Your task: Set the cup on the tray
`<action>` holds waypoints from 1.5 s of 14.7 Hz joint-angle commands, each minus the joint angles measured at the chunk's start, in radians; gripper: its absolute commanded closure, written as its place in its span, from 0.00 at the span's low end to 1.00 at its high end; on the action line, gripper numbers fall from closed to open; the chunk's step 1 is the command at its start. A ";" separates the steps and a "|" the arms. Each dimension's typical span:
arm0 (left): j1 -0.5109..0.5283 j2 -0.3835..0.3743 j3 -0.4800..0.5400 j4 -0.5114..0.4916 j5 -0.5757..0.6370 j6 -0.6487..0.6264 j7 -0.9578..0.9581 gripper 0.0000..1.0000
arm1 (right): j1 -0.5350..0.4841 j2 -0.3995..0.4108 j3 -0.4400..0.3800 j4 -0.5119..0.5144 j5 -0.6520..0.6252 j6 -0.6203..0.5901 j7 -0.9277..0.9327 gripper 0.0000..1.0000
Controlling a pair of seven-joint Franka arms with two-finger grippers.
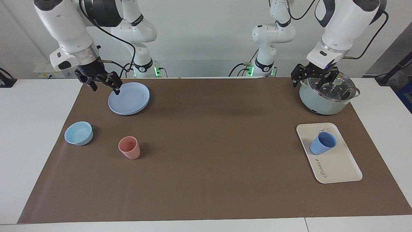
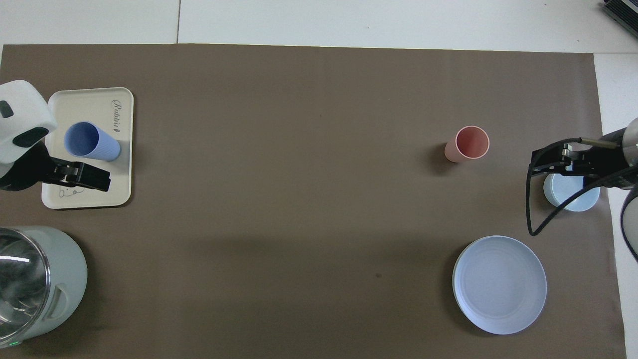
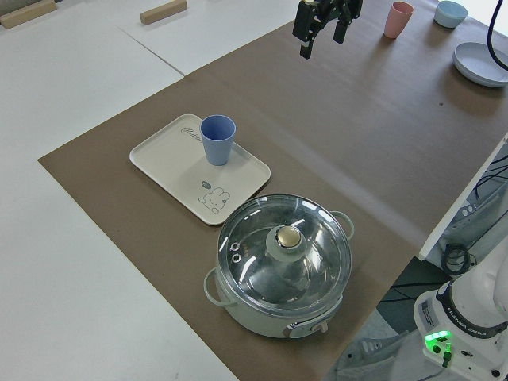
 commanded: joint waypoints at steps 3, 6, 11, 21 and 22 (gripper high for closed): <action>-0.014 -0.036 0.023 -0.037 -0.012 0.034 -0.004 0.00 | -0.011 0.054 0.002 0.108 -0.001 -0.089 -0.133 0.00; -0.009 -0.036 0.025 -0.034 -0.010 0.024 -0.001 0.00 | 0.004 0.049 0.005 0.109 -0.008 -0.106 -0.186 0.00; -0.009 -0.036 0.025 -0.034 -0.010 0.022 -0.001 0.00 | 0.000 0.044 0.008 0.099 -0.004 -0.105 -0.180 0.00; -0.009 -0.036 0.025 -0.034 -0.010 0.022 -0.001 0.00 | -0.007 0.041 0.009 0.095 0.008 -0.105 -0.180 0.00; -0.009 -0.036 0.025 -0.034 -0.010 0.022 -0.001 0.00 | -0.007 0.041 0.008 0.095 0.008 -0.105 -0.180 0.00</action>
